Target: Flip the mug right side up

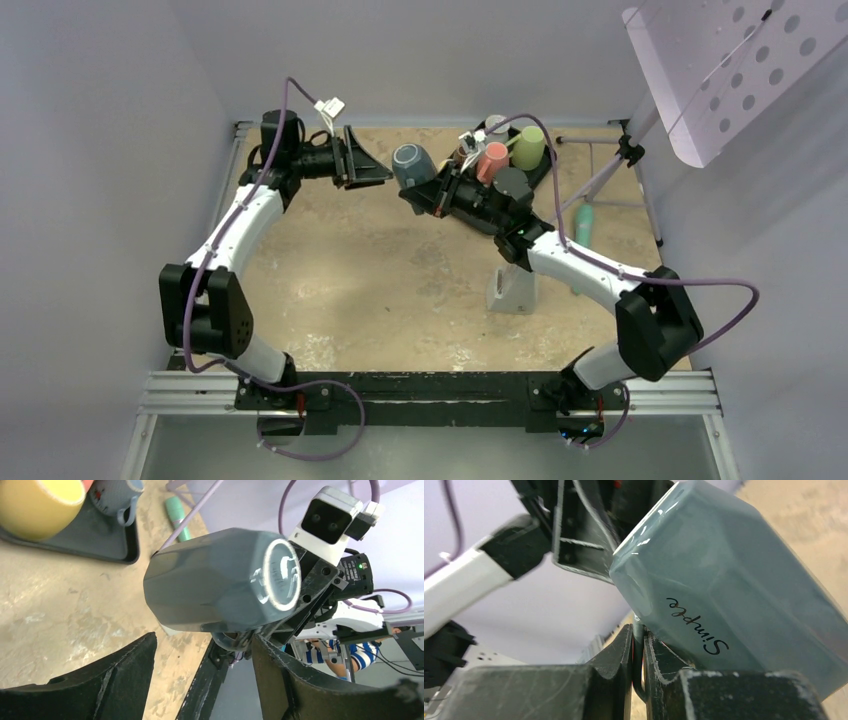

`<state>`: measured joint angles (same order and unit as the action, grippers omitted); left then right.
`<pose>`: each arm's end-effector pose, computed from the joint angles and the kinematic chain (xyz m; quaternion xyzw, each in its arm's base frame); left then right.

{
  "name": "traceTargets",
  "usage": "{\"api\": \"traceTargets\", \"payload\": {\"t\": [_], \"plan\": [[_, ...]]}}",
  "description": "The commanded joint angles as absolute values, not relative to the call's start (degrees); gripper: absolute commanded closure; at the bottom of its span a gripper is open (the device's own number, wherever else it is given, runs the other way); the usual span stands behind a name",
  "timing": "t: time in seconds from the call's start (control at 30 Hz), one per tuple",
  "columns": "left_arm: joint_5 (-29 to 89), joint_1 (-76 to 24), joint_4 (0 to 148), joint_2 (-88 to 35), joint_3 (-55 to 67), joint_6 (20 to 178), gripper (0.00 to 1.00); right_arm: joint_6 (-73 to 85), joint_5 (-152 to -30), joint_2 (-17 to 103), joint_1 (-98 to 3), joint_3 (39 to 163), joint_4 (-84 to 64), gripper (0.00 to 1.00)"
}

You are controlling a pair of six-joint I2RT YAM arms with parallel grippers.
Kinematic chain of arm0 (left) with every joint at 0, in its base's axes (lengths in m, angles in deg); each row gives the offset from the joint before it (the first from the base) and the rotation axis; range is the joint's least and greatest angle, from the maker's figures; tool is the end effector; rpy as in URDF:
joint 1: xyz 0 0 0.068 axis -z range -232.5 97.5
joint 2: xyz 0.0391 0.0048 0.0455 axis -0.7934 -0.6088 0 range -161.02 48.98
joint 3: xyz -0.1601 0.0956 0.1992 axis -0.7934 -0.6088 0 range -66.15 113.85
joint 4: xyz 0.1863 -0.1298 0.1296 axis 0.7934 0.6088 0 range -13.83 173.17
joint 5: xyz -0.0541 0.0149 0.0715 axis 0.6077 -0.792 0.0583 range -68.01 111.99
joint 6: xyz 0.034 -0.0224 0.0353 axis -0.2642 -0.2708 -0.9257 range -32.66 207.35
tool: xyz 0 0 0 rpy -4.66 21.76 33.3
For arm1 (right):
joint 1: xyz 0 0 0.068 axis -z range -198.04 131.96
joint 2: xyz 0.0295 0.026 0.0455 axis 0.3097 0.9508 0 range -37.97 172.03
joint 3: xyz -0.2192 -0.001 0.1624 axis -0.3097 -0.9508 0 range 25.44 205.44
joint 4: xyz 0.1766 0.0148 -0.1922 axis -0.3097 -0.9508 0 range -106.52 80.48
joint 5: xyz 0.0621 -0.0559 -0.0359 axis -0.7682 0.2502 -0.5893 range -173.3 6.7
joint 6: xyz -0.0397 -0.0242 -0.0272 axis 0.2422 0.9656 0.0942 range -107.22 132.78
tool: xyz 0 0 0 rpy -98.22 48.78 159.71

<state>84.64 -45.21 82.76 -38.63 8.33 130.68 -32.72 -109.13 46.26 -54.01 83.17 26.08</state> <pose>0.3395 -0.0752 0.3496 0.0685 0.7568 -0.5945 0.2627 0.2695 0.2145 0.3374 -0.1169 0.6444 0.5938 0.4674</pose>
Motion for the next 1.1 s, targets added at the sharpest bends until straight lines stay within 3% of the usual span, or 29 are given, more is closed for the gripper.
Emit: {"api": "traceTargets", "payload": {"t": [0.0, 0.3, 0.47, 0.6, 0.83, 1.07], "plan": [[82.6, -45.0, 89.0, -41.5, 7.1, 120.7, 0.27, -30.5, -105.5, 45.5, -54.0, 80.7, 28.4, 1.0], [76.9, -45.2, 99.0, -43.3, 10.5, 112.7, 0.27, -22.3, -101.2, 49.2, -54.1, 83.1, 17.5, 1.0], [71.7, -47.0, 106.1, -42.0, 15.5, 107.5, 0.22, 0.3, -85.1, 50.1, -57.4, 96.2, -6.4, 1.0], [68.9, -49.2, 110.3, -41.7, 19.7, 105.2, 0.2, 20.6, -70.0, 50.9, -63.2, 101.0, -15.0, 1.0], [62.7, -48.9, 120.0, -39.8, 31.5, 97.3, 0.17, 54.6, -45.7, 53.1, -73.8, 96.5, -10.0, 1.0], [53.4, -42.6, 135.1, -45.1, 45.8, 89.7, 0.16, 74.3, -38.1, 56.5, -80.6, 91.0, 1.4, 1.0]]}}
